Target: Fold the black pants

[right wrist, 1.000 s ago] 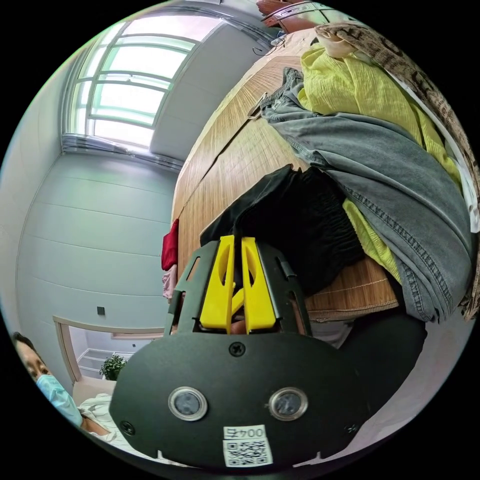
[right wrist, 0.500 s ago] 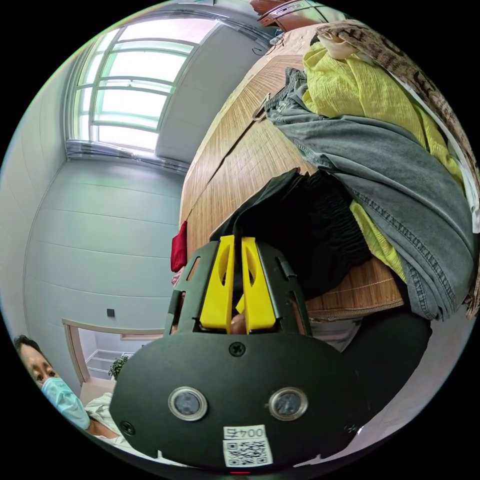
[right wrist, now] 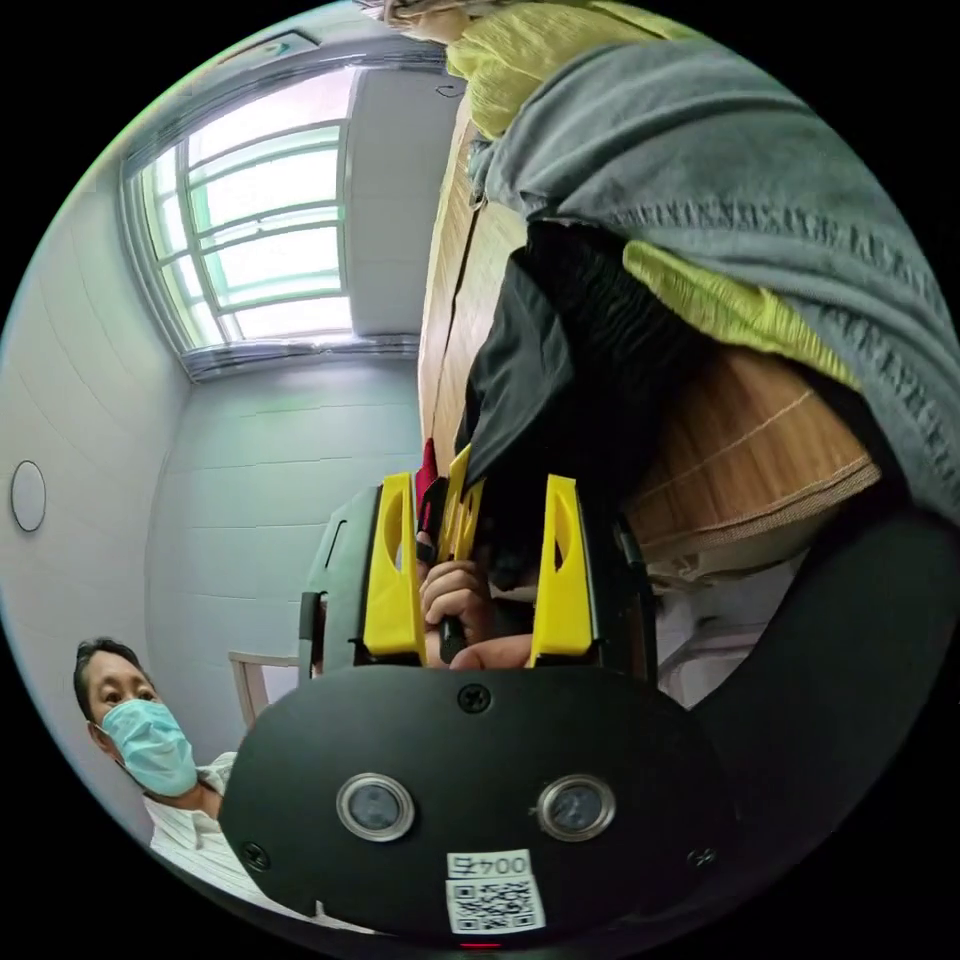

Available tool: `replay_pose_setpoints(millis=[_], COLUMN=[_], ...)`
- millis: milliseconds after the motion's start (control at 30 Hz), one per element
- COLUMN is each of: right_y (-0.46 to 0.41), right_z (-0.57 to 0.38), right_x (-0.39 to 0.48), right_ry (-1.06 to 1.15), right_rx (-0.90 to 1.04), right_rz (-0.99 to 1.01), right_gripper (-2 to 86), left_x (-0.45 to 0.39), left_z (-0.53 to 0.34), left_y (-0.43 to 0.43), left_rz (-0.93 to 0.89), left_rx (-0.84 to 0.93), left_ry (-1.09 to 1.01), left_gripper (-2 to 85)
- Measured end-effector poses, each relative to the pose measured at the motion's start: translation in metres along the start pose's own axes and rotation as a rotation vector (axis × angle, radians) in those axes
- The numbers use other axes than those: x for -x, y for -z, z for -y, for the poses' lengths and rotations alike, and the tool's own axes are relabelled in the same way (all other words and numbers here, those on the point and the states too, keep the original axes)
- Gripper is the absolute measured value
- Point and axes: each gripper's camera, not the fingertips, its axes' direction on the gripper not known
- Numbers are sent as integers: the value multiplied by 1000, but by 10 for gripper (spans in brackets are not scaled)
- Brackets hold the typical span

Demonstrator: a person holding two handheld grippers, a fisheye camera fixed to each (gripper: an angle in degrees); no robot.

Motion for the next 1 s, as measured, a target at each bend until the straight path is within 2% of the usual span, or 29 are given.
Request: replay_pose_setpoints(millis=[133, 233, 333, 467, 667, 1000], right_y=[-23, -31, -33, -28, -44, -63], right_z=[3, 17, 32, 44, 51, 60], right_x=[-6, -3, -2, 26, 100, 163], right_ry=[-42, -51, -70, -18, 168, 256], right_rx=[8, -34, -72, -116, -73, -40], right_rz=[112, 90, 83, -101, -330, -399], right_gripper=[188, 186, 135, 16, 0, -3], left_x=[-6, -6, -2, 5, 17, 31], left_z=[3, 5, 7, 9, 7, 23], left_y=[5, 11, 17, 23, 46, 123], left_rz=[-1, -11, -26, -45, -122, -175], left_rx=[10, 15, 18, 37, 15, -160], left_ry=[-4, -3, 4, 13, 4, 16], left_gripper=[39, 38, 36, 36, 69, 133])
